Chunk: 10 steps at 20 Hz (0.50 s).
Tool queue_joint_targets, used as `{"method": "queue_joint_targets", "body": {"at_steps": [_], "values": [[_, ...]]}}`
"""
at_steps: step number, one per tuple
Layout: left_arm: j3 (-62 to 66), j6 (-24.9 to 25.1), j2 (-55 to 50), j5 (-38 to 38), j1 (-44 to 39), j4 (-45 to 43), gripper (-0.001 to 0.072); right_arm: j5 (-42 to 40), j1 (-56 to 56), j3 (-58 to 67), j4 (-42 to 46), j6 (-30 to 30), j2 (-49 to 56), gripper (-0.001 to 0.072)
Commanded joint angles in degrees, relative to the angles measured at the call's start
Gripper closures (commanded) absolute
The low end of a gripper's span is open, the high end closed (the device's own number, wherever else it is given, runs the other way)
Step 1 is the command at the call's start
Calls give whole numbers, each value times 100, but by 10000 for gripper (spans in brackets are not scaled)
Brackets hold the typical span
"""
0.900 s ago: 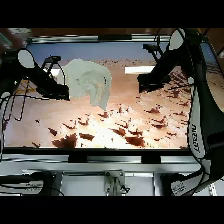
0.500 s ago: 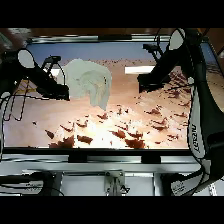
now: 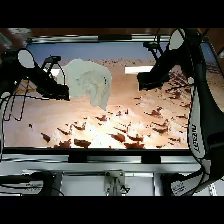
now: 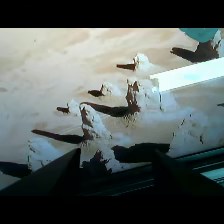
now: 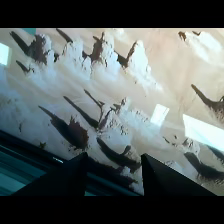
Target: Fold the shirts.
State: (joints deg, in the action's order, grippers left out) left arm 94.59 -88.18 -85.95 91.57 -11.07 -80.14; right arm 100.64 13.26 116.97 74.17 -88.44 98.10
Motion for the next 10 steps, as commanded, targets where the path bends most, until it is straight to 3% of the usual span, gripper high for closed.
{"method": "queue_joint_targets", "body": {"at_steps": [1, 5, 10], "values": [[0, 0, -11, -2, -4, 70, 153, -643, 7, 4, -229, -188, 0, 242], [0, 0, -76, -258, -4, 719, 153, -1141, 7, 4, -857, -197, 2, 242], [0, 0, -308, -623, -2, 1246, 153, -2081, 4, 4, -997, -199, 7, 242]]}}
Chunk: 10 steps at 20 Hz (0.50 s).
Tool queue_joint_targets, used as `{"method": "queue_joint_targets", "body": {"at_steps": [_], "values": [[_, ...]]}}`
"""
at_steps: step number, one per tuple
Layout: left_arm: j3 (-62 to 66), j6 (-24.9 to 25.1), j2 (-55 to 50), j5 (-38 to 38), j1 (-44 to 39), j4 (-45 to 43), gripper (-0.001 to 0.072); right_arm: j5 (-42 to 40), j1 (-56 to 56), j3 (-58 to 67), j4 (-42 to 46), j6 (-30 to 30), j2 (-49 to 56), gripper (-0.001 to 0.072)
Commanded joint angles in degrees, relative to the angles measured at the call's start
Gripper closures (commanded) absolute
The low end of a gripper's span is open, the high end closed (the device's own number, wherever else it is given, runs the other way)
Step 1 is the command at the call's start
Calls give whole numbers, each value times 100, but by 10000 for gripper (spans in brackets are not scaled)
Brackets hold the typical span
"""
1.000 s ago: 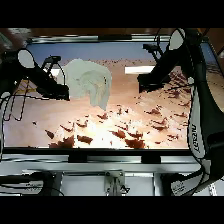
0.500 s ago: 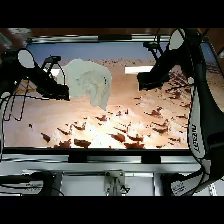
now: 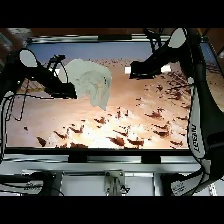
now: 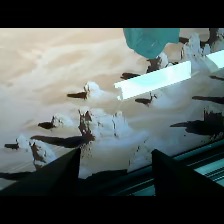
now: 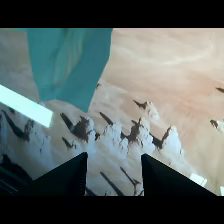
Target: Fold the shirts.
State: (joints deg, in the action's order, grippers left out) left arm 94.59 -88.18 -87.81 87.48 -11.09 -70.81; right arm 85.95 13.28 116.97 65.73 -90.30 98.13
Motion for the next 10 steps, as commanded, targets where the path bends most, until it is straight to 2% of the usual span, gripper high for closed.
{"method": "queue_joint_targets", "body": {"at_steps": [1, 3, 4, 5, 6, 7, 8, 9, 10], "values": [[0, -2, -184, -192, 0, 317, 153, -741, 4, 4, -116, -15, 4, 242], [0, 15, -289, 11, -15, 319, 153, -815, 7, -15, -140, -9, 4, 242], [0, 195, -330, -210, -11, 313, 152, -793, 17, -59, -149, 0, 4, 241], [2, 330, -361, -584, 31, 302, 151, -796, 17, -146, -140, 22, 4, 241], [4, 323, -374, -1058, 125, 293, 136, -787, 17, -234, -138, 31, 4, 241], [13, 238, -378, -1510, 254, 291, 91, -734, 17, -286, -131, 26, 22, 240], [116, 197, -442, -1862, 426, 295, 92, -605, 17, -291, -140, -22, 76, 231], [323, 208, -579, -2015, 570, 293, 92, -485, 48, -289, -138, -109, 140, 114], [636, 295, -809, -2085, 697, 293, 93, -376, 103, -289, -160, -109, 201, 103]]}}
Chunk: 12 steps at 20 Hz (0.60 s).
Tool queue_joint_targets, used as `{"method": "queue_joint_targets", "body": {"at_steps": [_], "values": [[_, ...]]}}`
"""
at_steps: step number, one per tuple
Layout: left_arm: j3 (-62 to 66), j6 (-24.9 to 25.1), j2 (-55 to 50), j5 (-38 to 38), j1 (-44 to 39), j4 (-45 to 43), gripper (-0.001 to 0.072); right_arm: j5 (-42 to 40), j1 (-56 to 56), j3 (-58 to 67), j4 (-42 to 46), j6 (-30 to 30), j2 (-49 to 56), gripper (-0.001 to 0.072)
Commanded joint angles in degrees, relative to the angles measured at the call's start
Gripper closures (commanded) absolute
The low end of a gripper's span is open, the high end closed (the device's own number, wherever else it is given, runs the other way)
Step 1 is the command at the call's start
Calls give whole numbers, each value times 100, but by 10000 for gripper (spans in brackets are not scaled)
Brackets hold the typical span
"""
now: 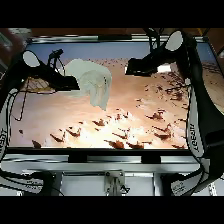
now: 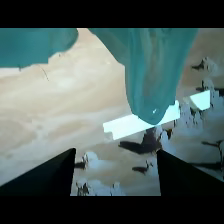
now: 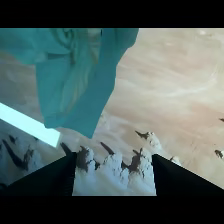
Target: Fold the shirts.
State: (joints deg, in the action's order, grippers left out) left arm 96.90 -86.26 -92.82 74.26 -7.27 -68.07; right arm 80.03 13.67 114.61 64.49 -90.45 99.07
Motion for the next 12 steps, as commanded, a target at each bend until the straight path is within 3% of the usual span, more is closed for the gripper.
{"method": "queue_joint_targets", "body": {"at_steps": [1, 6, 12], "values": [[728, 210, -577, -833, 385, 24, 95, 326, 136, -52, -61, -98, 179, 103], [2135, 590, -2041, -1161, 310, 94, 110, 396, 590, -52, 68, -358, 431, 103], [2118, 1213, -2651, -1722, 105, 87, 112, 374, 658, -52, 136, -1012, 610, 103]]}}
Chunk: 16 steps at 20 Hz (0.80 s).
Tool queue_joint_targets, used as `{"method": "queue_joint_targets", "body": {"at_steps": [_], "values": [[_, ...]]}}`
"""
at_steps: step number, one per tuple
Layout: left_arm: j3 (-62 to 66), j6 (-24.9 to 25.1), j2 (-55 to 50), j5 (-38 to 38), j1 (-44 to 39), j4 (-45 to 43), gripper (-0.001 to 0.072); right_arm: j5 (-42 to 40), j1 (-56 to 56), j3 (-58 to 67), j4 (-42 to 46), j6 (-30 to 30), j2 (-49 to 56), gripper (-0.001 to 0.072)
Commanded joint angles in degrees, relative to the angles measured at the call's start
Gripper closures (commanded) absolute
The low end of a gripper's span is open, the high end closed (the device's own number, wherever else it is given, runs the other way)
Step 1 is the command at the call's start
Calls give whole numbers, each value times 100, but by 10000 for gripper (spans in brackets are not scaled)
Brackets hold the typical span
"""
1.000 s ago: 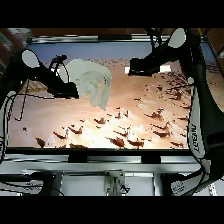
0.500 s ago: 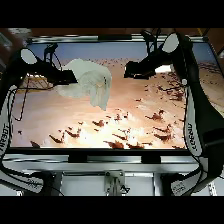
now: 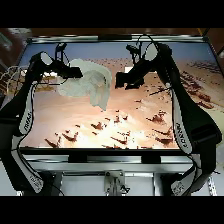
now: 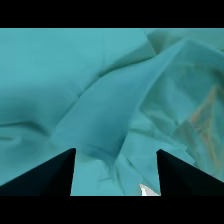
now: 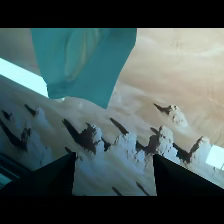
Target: Fold the shirts.
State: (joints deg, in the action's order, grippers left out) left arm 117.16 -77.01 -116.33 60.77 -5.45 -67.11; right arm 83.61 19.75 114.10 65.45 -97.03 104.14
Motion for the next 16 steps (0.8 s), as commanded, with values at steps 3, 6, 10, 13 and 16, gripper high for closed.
{"method": "queue_joint_targets", "body": {"at_steps": [3, 6, 10, 13, 16], "values": [[90, 289, -415, -850, -157, -13, 118, 15, 133, -2, -46, -542, 289, 102], [90, 291, -485, -870, -195, -39, 531, -118, 354, -2, -63, -649, 516, 84], [90, 413, -350, -719, -195, -37, 651, -962, 654, -2, -63, -1080, 868, 47], [90, 608, -225, -586, -192, -35, 652, -1443, 691, -2, -116, -1567, 1180, 47], [90, 608, -107, -522, -212, -33, 652, -1757, 691, -2, -525, -1784, 1440, 48]]}}
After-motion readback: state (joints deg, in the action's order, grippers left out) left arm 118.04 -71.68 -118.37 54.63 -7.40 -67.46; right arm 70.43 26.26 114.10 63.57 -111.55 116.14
